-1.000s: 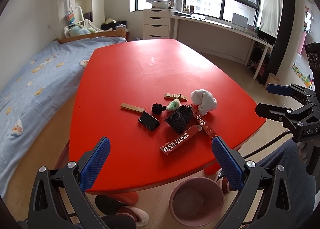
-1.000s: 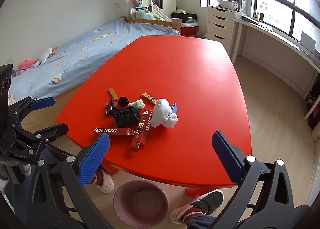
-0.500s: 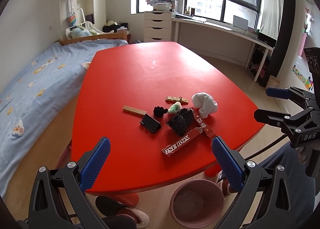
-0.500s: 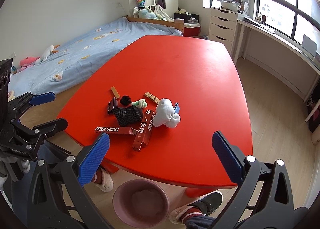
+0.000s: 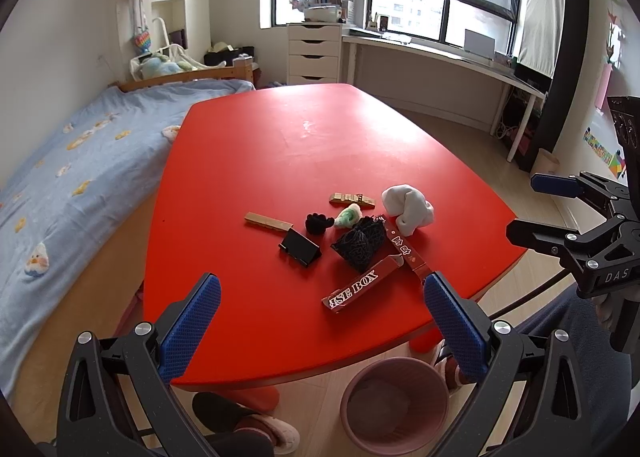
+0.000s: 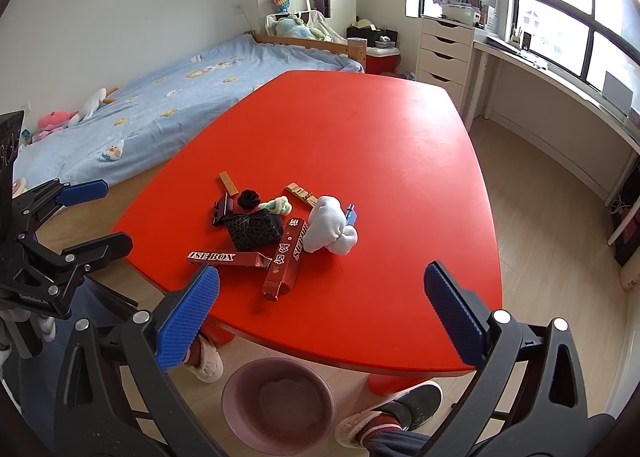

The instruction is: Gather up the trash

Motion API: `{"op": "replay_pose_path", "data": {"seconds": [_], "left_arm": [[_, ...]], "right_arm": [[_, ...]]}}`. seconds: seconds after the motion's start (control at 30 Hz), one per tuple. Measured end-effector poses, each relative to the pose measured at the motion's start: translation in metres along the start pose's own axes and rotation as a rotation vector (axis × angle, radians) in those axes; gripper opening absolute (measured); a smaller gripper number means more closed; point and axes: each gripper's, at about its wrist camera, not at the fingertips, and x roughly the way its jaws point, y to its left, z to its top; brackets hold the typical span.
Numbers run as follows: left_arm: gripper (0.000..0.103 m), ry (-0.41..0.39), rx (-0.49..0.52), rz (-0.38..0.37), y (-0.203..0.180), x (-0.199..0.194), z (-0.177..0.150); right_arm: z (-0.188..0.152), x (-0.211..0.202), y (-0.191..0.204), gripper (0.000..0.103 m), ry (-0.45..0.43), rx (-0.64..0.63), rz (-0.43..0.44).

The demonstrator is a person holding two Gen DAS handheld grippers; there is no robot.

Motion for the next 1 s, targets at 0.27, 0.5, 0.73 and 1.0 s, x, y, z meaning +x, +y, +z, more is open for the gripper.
{"op": "replay_pose_path", "data": {"seconds": [0.27,0.5,0.73,1.0], "left_arm": [[0.097,0.002,0.001,-0.005,-0.002,0.001,0.0],[0.097,0.005,0.001,-0.011,-0.002,0.002,0.0],[0.097,0.01,0.004,-0.013,-0.003,0.003,-0.001],[0.097,0.049,0.031,-0.031,-0.003,0.014,0.003]], "right_arm": [[0.0,0.0,0.001,0.1,0.001,-0.003,-0.003],[0.0,0.0,0.001,0.1,0.002,-0.002,-0.001],[0.003,0.002,-0.002,0.1,0.003,0.011,-0.002],[0.013,0.012,-0.008,0.1,0.029,0.013,0.005]]}}
